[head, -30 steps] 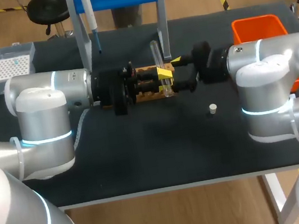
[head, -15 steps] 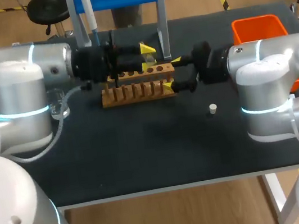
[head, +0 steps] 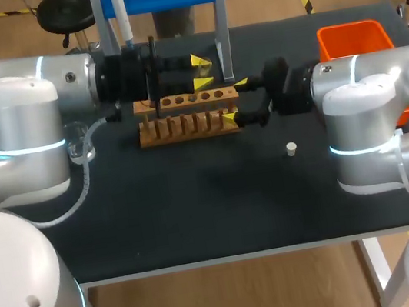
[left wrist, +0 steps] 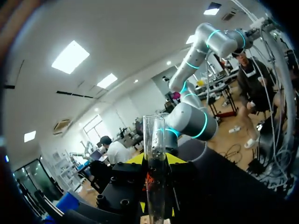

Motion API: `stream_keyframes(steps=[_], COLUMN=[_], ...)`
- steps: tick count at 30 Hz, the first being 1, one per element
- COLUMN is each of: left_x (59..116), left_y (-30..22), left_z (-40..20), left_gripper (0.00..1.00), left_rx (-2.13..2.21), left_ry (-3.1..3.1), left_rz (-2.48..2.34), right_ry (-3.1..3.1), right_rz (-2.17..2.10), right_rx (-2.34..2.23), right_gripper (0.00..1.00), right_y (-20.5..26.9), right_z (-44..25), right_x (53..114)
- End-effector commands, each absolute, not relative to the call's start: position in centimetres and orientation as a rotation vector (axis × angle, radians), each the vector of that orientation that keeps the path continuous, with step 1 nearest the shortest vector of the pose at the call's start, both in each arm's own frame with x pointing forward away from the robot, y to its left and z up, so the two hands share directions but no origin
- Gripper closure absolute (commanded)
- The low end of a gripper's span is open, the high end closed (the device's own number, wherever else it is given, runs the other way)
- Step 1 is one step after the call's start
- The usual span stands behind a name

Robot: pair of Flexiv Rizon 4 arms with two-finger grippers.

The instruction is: Invert the test tube, pick up the pipette, mount the tip to pipette, aspirate from beaker and dispense into the tube, eject the tip, return the pipette, and cap with the stopper.

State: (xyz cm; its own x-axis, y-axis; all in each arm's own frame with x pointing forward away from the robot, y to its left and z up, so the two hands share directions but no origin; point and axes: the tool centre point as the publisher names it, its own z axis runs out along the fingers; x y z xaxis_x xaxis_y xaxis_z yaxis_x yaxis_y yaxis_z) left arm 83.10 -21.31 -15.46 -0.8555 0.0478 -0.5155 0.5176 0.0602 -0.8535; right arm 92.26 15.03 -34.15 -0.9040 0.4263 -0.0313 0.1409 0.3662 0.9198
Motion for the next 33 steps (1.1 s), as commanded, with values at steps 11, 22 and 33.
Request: stream_keyframes(steps=[11,22,33], left_x=[87.3,89.9,92.7], left_y=[-19.4,-20.2,-21.2], left_z=[-14.3,-14.8,-15.5], left_gripper=[1.00,1.00,1.00], left_rx=[0.137,0.121,0.096], left_ry=[2.282,2.114,2.096], left_rz=[-2.045,-2.091,-2.109], right_ry=[2.361,2.361,2.361], right_rz=[1.552,1.552,1.552], right_rx=[0.507,0.507,0.507], right_gripper=[0.00,0.00,0.00], right_y=[15.1,15.1,15.1], right_z=[-34.2,-34.2,-34.2], right_x=[92.2,92.2,92.2])
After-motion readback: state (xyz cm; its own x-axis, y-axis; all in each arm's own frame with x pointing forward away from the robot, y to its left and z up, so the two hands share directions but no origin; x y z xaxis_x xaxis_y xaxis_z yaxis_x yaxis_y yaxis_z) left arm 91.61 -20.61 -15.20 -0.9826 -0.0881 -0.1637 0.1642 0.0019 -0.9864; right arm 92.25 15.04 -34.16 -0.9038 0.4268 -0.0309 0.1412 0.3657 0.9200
